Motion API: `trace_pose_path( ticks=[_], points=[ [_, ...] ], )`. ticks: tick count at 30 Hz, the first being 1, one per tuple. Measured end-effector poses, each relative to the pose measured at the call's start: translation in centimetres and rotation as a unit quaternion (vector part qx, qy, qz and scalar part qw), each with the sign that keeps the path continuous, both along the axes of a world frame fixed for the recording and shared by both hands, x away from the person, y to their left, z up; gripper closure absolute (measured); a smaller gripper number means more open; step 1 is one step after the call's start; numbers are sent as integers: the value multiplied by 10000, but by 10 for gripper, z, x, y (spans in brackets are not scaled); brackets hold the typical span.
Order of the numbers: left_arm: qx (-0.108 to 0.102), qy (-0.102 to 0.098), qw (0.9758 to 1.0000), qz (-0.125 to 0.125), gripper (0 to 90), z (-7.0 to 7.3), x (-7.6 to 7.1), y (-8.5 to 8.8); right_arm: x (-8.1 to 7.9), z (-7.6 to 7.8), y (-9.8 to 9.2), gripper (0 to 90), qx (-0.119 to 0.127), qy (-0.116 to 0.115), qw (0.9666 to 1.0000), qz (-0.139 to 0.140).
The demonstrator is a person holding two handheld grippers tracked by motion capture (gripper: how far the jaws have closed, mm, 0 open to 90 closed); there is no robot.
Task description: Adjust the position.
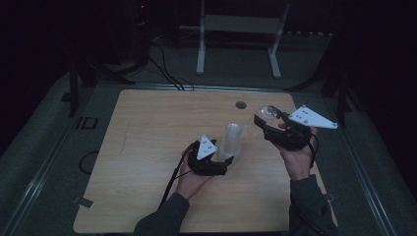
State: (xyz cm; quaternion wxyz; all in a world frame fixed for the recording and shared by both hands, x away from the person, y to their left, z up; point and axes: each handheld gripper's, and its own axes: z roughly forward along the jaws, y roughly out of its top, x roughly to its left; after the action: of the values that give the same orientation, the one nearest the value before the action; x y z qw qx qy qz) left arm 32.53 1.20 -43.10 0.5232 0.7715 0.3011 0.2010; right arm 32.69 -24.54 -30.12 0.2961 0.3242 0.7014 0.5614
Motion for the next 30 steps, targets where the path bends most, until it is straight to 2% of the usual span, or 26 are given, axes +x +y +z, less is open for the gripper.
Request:
trace_pose_path(
  ticks=[5,15,18,20,30],
  points=[
    [-89,-22,10000,-38,175,1,-7,4,-4,-11,-8,411,58,93,9999,-87],
    [-127,-90,9997,-187,187,7,-18,3,-8,-29,-16,410,166,272,9994,-160],
    [-296,-155,9990,-291,207,10,-25,2,-9,-34,-17,410,211,308,9992,-163],
    [-321,-183,9987,-356,213,13,-28,1,-12,-40,-19,410,288,357,9988,-147],
    [-330,-261,9979,-494,219,14,-35,-5,-19,-61,-20,410,430,602,9972,-79]
  ],
)
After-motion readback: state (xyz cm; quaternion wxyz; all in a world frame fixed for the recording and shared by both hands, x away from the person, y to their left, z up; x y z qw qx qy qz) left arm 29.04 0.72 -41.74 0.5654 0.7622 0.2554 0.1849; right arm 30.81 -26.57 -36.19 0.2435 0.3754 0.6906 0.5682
